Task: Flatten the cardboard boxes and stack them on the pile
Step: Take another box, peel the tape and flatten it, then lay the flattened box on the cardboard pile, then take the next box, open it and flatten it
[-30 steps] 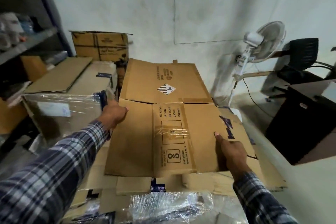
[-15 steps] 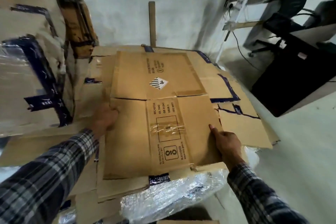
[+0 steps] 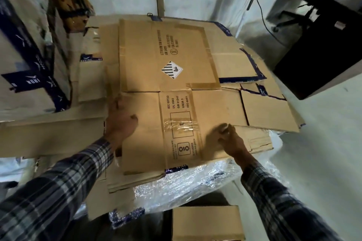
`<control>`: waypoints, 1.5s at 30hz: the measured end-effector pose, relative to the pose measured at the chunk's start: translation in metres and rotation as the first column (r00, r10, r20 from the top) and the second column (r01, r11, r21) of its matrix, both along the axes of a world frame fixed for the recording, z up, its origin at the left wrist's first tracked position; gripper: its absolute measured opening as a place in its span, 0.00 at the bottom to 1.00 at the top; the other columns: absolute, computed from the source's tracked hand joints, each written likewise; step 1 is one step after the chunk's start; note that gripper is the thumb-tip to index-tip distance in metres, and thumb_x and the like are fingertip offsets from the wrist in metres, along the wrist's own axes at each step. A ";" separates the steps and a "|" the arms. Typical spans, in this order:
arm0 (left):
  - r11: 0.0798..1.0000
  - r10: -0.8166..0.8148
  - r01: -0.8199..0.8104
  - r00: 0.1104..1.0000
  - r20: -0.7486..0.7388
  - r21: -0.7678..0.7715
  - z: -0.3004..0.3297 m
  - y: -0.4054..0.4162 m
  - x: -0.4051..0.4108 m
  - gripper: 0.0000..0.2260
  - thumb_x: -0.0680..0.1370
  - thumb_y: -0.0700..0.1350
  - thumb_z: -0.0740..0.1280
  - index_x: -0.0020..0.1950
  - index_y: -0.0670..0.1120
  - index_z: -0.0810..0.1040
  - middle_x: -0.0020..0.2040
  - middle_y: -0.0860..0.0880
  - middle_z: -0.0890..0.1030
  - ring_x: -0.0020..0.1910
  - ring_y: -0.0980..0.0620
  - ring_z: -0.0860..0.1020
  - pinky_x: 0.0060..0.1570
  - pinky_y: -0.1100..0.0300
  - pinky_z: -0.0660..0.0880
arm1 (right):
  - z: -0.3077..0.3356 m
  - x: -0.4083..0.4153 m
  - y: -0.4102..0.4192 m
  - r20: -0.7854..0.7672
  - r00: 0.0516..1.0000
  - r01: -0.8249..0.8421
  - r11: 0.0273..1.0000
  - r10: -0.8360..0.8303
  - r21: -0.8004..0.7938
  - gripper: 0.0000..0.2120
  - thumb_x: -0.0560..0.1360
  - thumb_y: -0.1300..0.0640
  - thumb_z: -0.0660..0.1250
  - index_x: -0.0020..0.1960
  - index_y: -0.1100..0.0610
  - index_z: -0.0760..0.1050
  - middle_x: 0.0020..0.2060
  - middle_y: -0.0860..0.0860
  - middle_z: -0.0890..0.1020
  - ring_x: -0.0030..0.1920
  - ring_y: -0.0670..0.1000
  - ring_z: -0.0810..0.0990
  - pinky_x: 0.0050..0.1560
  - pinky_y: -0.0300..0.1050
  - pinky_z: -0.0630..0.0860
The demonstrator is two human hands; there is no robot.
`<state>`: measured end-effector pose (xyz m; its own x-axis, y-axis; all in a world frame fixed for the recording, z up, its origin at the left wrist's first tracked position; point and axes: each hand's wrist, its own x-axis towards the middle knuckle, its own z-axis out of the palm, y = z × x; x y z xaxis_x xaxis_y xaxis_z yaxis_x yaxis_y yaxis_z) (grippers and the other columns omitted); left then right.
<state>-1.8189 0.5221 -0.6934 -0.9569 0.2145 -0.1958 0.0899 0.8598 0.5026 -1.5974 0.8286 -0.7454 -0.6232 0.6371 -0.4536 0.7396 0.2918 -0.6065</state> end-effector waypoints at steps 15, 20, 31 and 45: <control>0.990 -0.139 0.133 0.975 -0.173 -0.047 0.071 0.022 0.151 0.39 0.80 0.46 0.70 0.85 0.42 0.52 0.84 0.41 0.56 0.82 0.38 0.57 0.78 0.37 0.62 | 0.076 0.104 0.003 -0.276 0.881 -0.327 0.916 0.384 0.233 0.40 0.81 0.59 0.70 0.85 0.59 0.49 0.83 0.57 0.57 0.83 0.56 0.55 0.82 0.53 0.56; 0.988 -0.151 0.146 0.971 -0.187 -0.041 0.071 0.034 0.225 0.36 0.79 0.45 0.71 0.82 0.42 0.58 0.81 0.41 0.63 0.76 0.35 0.66 0.75 0.34 0.64 | 0.080 0.164 0.016 -0.273 0.857 -0.361 0.887 0.438 0.288 0.39 0.82 0.55 0.69 0.85 0.58 0.49 0.84 0.56 0.56 0.83 0.57 0.56 0.82 0.55 0.57; 0.944 -0.324 0.329 0.934 -0.148 0.009 0.014 0.035 0.333 0.31 0.81 0.46 0.70 0.80 0.43 0.62 0.76 0.39 0.70 0.72 0.37 0.70 0.73 0.41 0.69 | 0.039 0.275 0.020 -0.263 0.907 -0.278 0.937 0.329 0.211 0.39 0.82 0.53 0.69 0.84 0.61 0.51 0.82 0.58 0.60 0.80 0.60 0.64 0.80 0.52 0.61; 0.957 -0.288 0.291 0.955 0.074 -0.022 -0.154 -0.009 0.451 0.28 0.78 0.40 0.73 0.77 0.40 0.70 0.73 0.35 0.74 0.71 0.32 0.74 0.70 0.38 0.71 | -0.102 0.402 -0.020 -0.144 0.961 -0.217 0.967 0.235 0.131 0.39 0.83 0.49 0.68 0.85 0.58 0.51 0.82 0.58 0.61 0.82 0.59 0.60 0.79 0.49 0.60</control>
